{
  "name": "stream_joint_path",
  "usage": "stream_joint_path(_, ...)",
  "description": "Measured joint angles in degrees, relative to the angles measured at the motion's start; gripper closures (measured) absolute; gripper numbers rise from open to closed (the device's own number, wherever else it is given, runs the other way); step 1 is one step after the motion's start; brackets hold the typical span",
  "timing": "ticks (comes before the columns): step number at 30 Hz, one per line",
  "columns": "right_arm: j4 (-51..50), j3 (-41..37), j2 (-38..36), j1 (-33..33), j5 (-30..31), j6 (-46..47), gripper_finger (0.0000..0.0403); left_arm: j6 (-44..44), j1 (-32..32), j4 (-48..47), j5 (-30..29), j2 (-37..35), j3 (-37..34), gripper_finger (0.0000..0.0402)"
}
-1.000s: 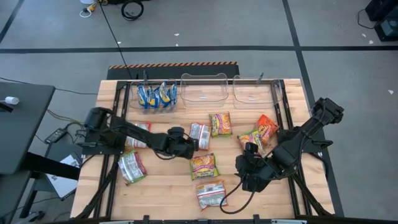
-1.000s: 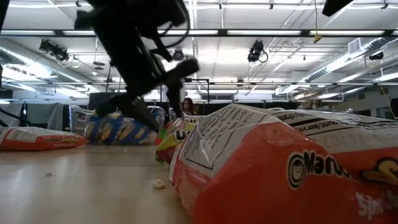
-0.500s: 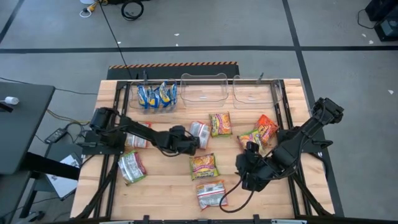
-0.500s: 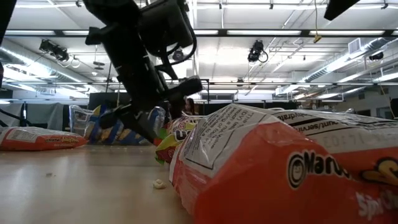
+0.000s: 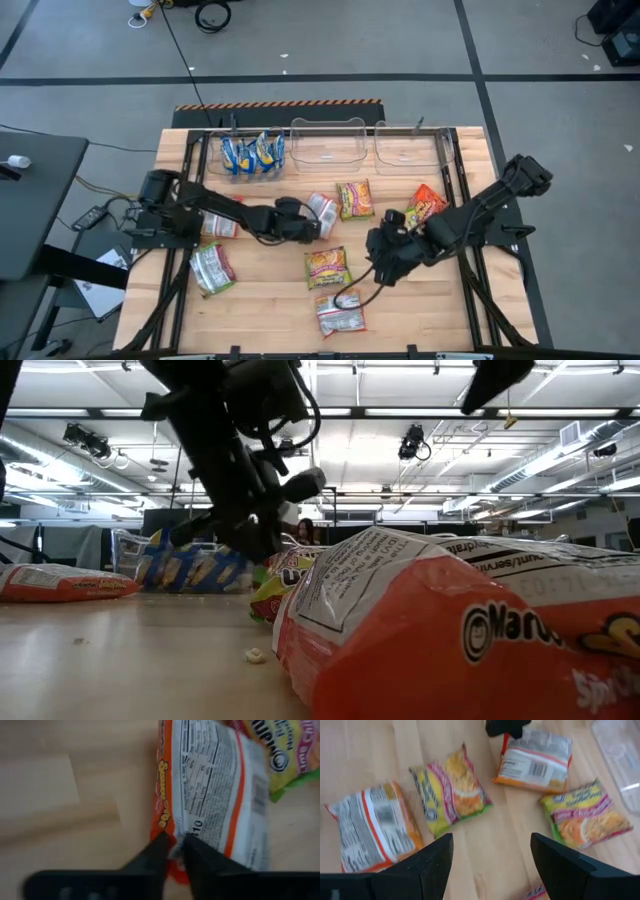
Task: Sort Maruchan noodles
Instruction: Put the orange noodle pack into the middle transparent bin
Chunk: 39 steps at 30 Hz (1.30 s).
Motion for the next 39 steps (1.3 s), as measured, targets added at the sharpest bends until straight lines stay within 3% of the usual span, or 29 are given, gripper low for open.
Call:
stream_joint_path(2, 0.97, 0.04, -1.5, -1.16, 0.04, -1.51, 0.0133, 6.01, 0.66, -0.6, -0.24, -1.97, -0.03, 0.0387)
stream_joint_path(7, 4.13, 0.05, -5.93, -4.49, 0.62, -5.13, 0.0133, 23.57, 2.26, -0.71, -0.66, -10.95, -0.02, 0.0389)
stream_joint_path(12, 9.7, 0.09, -10.35, -7.97, 4.51, -13.28, 0.0133, 52.45, 4.81, -0.45, 0.1, -20.87, 2.12, 0.0395)
stream_joint_path(17, 19.81, 0.45, -11.74, -13.62, 2.5, -27.33, 0.0133, 82.17, 8.43, -1.64, 11.48, -26.69, 6.56, 0.0397)
stream_joint_path(20, 19.85, 5.16, -9.46, -17.41, 0.02, -32.43, 0.0128, 93.46, 9.93, -6.91, 13.61, -27.44, 10.19, 0.0397)
stream_joint_path(23, 18.9, 10.49, -5.9, -20.5, -0.62, -37.93, 0.0117, 102.34, 11.06, -10.74, 14.79, -27.45, 12.71, 0.0397)
stream_joint_path(27, 18.86, 15.14, -1.04, -25.54, -7.46, -40.4, 0.0099, 109.87, 11.63, -10.49, 14.12, -27.45, 13.34, 0.0397)
stream_joint_path(34, 18.39, 16.57, 5.03, -31.8, -12.2, -35.41, 0.0087, 118.59, 11.77, -7.52, 13.24, -27.43, 13.39, 0.0395)
stream_joint_path(39, 18.36, 16.59, 7.84, -34.27, -19.81, -31.06, 0.01, 122.56, 11.82, -4.86, 12.05, -27.43, 13.41, 0.0394)
